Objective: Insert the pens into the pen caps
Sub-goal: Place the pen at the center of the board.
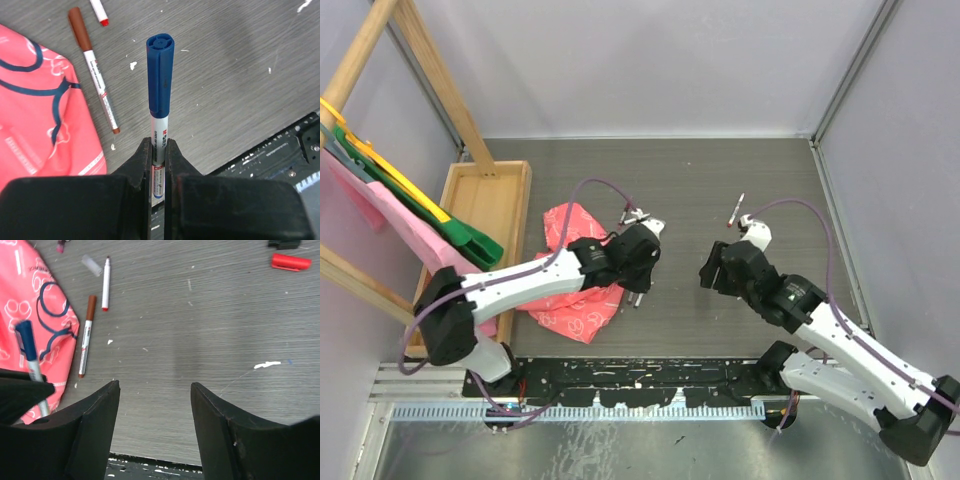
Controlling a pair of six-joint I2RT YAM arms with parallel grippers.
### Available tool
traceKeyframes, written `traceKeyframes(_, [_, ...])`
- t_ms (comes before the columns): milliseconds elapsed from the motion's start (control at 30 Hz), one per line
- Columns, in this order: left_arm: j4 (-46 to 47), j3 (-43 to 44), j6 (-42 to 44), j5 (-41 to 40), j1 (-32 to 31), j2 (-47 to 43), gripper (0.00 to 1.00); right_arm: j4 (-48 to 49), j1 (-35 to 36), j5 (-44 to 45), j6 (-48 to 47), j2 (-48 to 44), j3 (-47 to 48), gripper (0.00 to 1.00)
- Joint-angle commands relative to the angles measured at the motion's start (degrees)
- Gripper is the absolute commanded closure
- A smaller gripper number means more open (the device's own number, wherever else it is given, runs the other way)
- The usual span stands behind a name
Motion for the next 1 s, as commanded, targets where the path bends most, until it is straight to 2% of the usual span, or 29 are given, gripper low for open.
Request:
traceKeyframes(0, [5.33, 3.31, -2.06, 0.26, -0.31, 5.69, 1.0, 0.93, -7.42, -9.91, -5.78, -2.59, 0.69, 0.36])
traceKeyframes(233, [3.31, 11.51, -3.29, -1.66, -0.32, 17.76, 1.0, 1.01, -8.02, -13.25, -5.42, -7.01, 0.46, 0.36])
traceKeyframes(433, [0.76, 15.79, -5.13, -3.91, -0.32, 23.85, 1.0, -0.09, -7.98, -12.25, -4.98, -11.46, 0.59, 0.35])
traceKeyframes(567, [-0.21, 15.71, -6.28, -5.52, -0.28, 25.28, 1.0, -1.35, -8.01, -8.7, -4.7, -14.51, 1.02, 0.24])
traceKeyframes(667, [-0.22, 15.57, -6.63, -5.53, -0.3, 26.19, 1.0, -1.48, -8.0, -7.59, -3.96, -16.09, 0.9, 0.19])
traceKeyframes(833, [-1.14, 15.96, -7.03, -6.07, -0.2, 27.91, 1.0, -1.0, -7.94, -7.69, -3.45, -16.75, 0.9, 0.13])
traceKeyframes(967, [-3.55, 17.71, -7.46, -7.41, -0.23, 29.8, 0.94, 1.0, -7.98, -5.79, -0.69, -17.96, 0.52, 0.09])
